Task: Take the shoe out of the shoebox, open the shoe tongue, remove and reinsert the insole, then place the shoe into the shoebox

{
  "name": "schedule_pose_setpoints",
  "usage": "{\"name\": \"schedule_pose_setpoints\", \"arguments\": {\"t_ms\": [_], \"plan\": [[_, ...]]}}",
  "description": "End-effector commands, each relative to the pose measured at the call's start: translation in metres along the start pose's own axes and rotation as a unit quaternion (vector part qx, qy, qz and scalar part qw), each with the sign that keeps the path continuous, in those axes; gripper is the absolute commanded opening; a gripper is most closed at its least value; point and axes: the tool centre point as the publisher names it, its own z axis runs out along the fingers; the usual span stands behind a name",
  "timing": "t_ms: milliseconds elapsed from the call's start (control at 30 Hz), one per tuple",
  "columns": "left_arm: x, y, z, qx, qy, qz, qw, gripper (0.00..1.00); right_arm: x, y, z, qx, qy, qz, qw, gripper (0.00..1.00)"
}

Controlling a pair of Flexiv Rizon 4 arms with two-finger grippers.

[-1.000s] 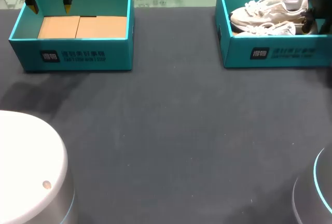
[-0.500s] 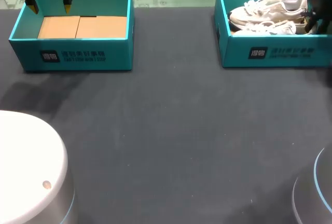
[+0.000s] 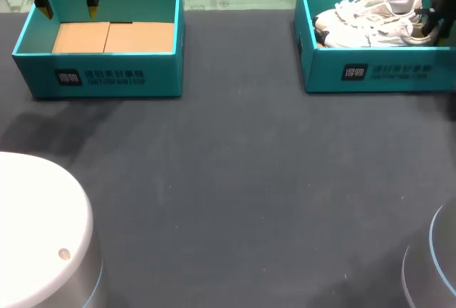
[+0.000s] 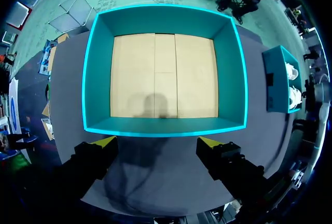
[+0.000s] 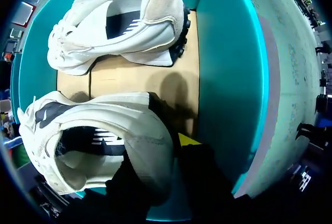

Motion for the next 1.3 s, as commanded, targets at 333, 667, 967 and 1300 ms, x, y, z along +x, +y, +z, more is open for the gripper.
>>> {"name": "schedule_pose_setpoints", "arguments": {"t_ms": [333,667,967,1300], "plan": [[0.0,0.0,0.0,0.0,-0.001,0.0,1.0,1.0,0.006,-0.012,-0.062,-0.038,-0.015,0.011,0.999,0.0],[0.0,0.0,0.0,0.0,-0.001,0.0,1.0,1.0,0.016,-0.009,-0.099,-0.047,-0.022,0.031,0.998,0.0],[0.0,0.0,0.0,0.0,-0.001,0.0,1.0,1.0,0.032,-0.016,-0.147,-0.048,-0.043,0.063,0.996,0.0],[0.0,0.0,0.0,0.0,-0.001,0.0,1.0,1.0,0.067,-0.042,-0.179,-0.056,-0.037,0.083,0.994,0.0]]}}
